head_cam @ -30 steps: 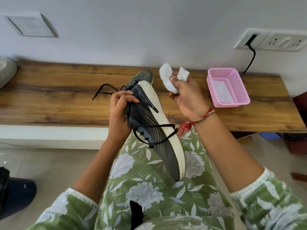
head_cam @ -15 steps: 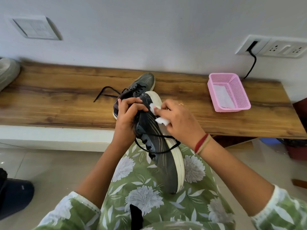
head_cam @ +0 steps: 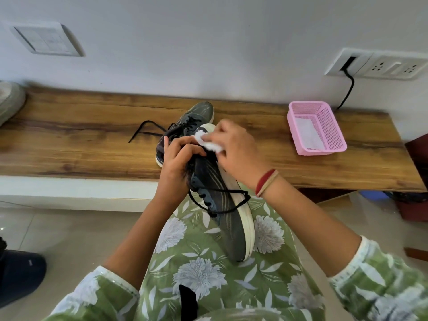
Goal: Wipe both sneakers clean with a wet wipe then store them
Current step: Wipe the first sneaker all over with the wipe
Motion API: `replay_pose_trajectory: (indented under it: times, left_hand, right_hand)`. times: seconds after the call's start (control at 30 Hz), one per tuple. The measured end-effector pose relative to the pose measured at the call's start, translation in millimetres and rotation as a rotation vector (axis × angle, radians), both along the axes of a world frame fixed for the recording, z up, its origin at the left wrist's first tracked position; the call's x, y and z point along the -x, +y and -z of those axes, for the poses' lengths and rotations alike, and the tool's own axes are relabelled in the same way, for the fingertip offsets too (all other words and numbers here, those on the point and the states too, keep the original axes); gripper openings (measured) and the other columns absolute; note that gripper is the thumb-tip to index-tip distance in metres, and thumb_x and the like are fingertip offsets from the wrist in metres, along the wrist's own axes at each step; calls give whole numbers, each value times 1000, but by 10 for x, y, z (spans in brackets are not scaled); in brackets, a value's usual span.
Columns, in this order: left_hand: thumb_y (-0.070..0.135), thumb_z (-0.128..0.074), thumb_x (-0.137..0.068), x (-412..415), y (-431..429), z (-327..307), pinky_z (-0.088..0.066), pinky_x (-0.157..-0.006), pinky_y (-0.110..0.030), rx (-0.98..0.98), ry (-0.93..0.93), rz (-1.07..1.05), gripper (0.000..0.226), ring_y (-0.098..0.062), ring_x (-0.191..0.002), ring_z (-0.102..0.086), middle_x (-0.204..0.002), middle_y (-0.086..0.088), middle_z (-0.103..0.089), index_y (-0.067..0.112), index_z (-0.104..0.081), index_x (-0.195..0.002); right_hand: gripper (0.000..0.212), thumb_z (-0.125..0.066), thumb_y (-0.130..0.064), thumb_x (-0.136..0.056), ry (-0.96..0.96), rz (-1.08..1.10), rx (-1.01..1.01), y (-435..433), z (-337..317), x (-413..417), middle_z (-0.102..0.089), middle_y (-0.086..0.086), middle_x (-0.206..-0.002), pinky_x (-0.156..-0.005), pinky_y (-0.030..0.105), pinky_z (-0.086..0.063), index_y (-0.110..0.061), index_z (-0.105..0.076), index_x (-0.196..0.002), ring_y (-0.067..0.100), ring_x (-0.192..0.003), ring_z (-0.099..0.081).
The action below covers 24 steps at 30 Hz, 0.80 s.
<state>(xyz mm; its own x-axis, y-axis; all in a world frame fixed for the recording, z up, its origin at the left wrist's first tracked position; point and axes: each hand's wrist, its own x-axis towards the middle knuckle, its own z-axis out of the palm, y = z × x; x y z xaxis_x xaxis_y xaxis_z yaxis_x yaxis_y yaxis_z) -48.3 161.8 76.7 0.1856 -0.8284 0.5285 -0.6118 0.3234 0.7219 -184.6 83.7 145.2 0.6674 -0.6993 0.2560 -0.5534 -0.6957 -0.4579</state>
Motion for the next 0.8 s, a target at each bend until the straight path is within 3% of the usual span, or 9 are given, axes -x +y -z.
replay_pose_trajectory:
  times: [0.1,0.27,0.3,0.37,0.4,0.47,0.57,0.7,0.8]
  left_hand:
    - [9,-66,-80,-36,-17,-8,-33,-91,-70,17,15,-13,23,-4,-114,-44,-116,31,-42,21,-55,-97]
    - [-8,-73,-73,-107,14,72,-29,-94,-74,-26,44,-78,41,-3,-116,-43,-116,30,-42,22,-55,-96]
    - [-7,-72,-74,-109,23,79,-26,-96,-74,-28,36,-72,41,-5,-117,-44,-114,27,-43,22,-55,-95]
    - [-7,-71,-75,-95,30,71,-20,-99,-73,-32,8,-59,40,-7,-118,-44,-108,18,-44,23,-54,-95]
    - [-7,-71,-75,-83,27,66,-20,-99,-73,-29,-7,-54,40,-5,-119,-42,-108,14,-45,23,-54,-95]
    - [-4,-69,-77,-47,15,53,-21,-98,-73,-19,-31,-30,35,0,-119,-40,-109,8,-46,22,-53,-94]
    - [11,-63,-82,14,9,27,-9,-108,-68,-31,-59,12,20,-4,-114,-44,-109,5,-49,23,-53,-95]
    - [19,-57,-85,-16,32,16,-4,-111,-66,-75,-72,14,12,-5,-116,-45,-110,6,-51,24,-53,-94]
    - [20,-55,-85,-65,51,40,-4,-111,-67,-91,-80,17,10,-8,-117,-46,-111,7,-52,23,-53,-95]
  right_hand:
    - [36,-60,3,-79,107,-62,27,107,78,175,-54,9,-93,-66,26,-38,-9,-66,-112,21,-79,-51]
    - [34,-56,-1,-85,191,-106,-174,230,140,532,-50,-2,-94,-64,20,-41,-16,-66,-113,13,-78,-49]
    - [31,-57,-2,-86,151,-47,-258,201,117,572,-49,-5,-93,-63,18,-42,-16,-66,-112,12,-78,-48]
    - [24,-58,-4,-88,-120,156,-414,125,42,552,-49,-6,-92,-62,13,-43,-11,-66,-110,7,-76,-48]
    - [23,-57,-4,-89,-271,245,-435,91,8,494,-50,-4,-94,-63,9,-42,-9,-66,-109,4,-77,-47]
    - [21,-57,-5,-89,-363,280,-383,42,-6,310,-52,-2,-95,-68,4,-41,-8,-67,-107,2,-80,-47]
    - [29,-60,1,-84,-236,134,-261,79,109,118,-54,-1,-94,-75,14,-42,-13,-69,-107,6,-80,-48]
    - [37,-59,6,-81,-38,-4,-149,191,240,289,-52,-1,-95,-69,10,-39,-13,-67,-111,4,-78,-44]
    - [24,-58,-1,-87,6,37,-343,198,254,449,-54,-2,-94,-68,20,-45,-16,-68,-102,7,-76,-49]
